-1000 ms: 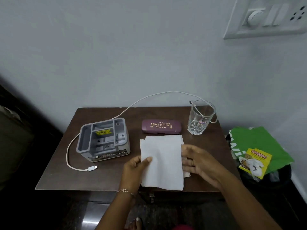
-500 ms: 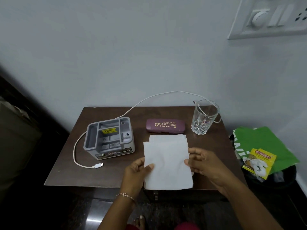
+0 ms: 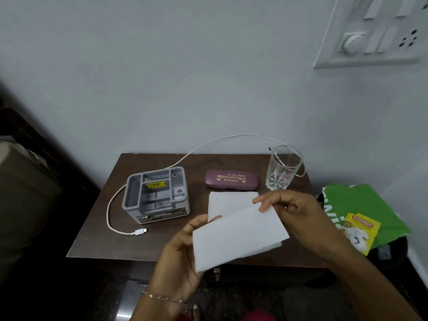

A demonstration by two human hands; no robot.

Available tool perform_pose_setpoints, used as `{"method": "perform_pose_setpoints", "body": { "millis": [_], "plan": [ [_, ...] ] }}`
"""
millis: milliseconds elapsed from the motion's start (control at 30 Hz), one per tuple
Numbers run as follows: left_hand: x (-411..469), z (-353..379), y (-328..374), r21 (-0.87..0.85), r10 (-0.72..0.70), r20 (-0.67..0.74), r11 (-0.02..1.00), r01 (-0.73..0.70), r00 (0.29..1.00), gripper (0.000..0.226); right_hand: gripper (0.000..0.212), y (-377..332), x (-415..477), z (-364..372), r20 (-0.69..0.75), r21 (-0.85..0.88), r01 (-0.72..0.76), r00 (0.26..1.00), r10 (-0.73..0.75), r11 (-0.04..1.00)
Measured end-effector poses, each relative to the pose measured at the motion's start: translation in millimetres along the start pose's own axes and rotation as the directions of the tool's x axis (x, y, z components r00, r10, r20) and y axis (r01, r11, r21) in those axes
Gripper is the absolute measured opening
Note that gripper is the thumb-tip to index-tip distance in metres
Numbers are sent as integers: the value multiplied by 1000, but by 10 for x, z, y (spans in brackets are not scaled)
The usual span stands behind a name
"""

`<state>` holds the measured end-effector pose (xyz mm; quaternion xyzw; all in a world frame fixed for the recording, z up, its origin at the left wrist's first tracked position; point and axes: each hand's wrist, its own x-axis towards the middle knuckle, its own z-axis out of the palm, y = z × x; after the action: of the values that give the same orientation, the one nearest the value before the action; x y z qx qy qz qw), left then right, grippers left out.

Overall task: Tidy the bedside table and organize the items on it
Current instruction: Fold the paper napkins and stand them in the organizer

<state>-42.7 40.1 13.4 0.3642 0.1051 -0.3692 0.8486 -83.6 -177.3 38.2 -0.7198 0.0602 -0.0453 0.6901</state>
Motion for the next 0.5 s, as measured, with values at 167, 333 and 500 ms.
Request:
{"method": "perform_pose_setpoints", "body": {
  "millis": [167,333,500],
  "plan": [
    [-47,-14,233,36,-187,108,982,185,976,68,35,-318,112,57,174,-69,-1,985,13,998],
    [-92,170,389,531,-272,134,831,163,953,58,34,-552,354,197,390,-205,61,920,25,977],
    [-56,91,476,693,-62,45,721,14,997,49,25,-468,626,398,289,-132,27,957,13,991]
  ]
}}
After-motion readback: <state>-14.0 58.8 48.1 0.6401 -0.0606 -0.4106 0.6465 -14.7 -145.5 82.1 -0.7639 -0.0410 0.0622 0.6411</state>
